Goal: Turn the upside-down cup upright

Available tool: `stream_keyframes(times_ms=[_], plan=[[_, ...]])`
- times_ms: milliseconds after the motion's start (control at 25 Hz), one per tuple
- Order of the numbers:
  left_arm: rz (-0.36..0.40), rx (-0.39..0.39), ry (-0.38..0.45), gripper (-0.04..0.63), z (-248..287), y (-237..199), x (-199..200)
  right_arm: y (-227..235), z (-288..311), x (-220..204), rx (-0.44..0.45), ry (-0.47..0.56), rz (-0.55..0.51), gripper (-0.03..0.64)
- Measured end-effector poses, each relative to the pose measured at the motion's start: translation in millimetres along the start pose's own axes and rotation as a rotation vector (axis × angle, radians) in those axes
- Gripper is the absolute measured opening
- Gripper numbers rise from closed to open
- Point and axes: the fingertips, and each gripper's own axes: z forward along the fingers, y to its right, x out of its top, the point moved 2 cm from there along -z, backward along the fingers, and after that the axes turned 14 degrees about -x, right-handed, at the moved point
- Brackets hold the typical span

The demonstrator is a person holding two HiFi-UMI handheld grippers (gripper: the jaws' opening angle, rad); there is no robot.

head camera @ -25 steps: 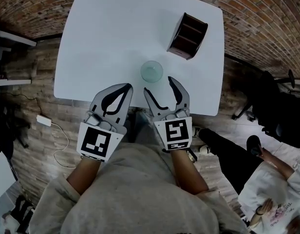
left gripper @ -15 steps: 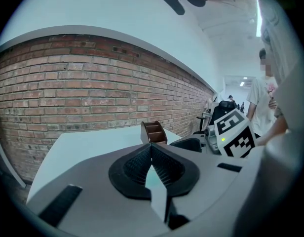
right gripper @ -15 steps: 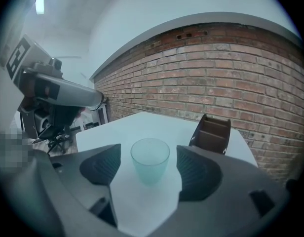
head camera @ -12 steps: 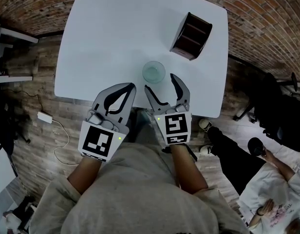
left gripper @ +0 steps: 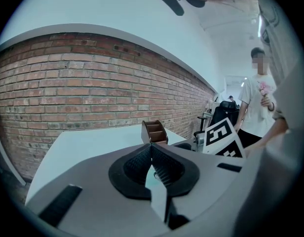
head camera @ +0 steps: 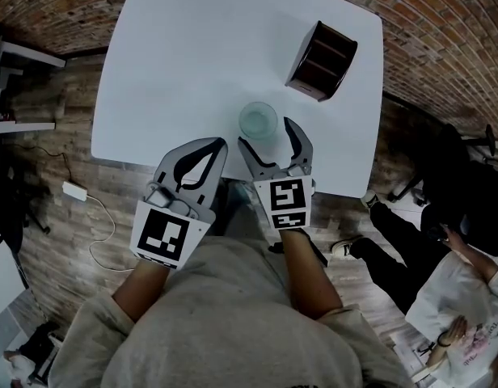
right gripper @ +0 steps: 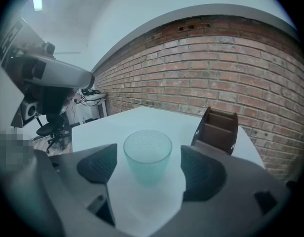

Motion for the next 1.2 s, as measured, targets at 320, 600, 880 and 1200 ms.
stream_keyframes(times_ms=[320,600,880,1200], plan=[[-0.015,0.002,-0.004,0.009,-2,-1,-3,-2,13,-4,-0.001,-0.006,0.002,0.399],[-0.023,0.016,-0.008,0.009,-6,-6,-4,-8,22,-4,0.014,0.0,-0.013,0.408],[-0.027,0.029,-0.012,0.009,-8,-10,-6,-12,32,-2,0.032,0.011,-0.016,0.416],[-0.033,0.043,-0.016,0.009,-9,-14,-7,-15,40,-1,0.041,0.019,-0.023,0.419]])
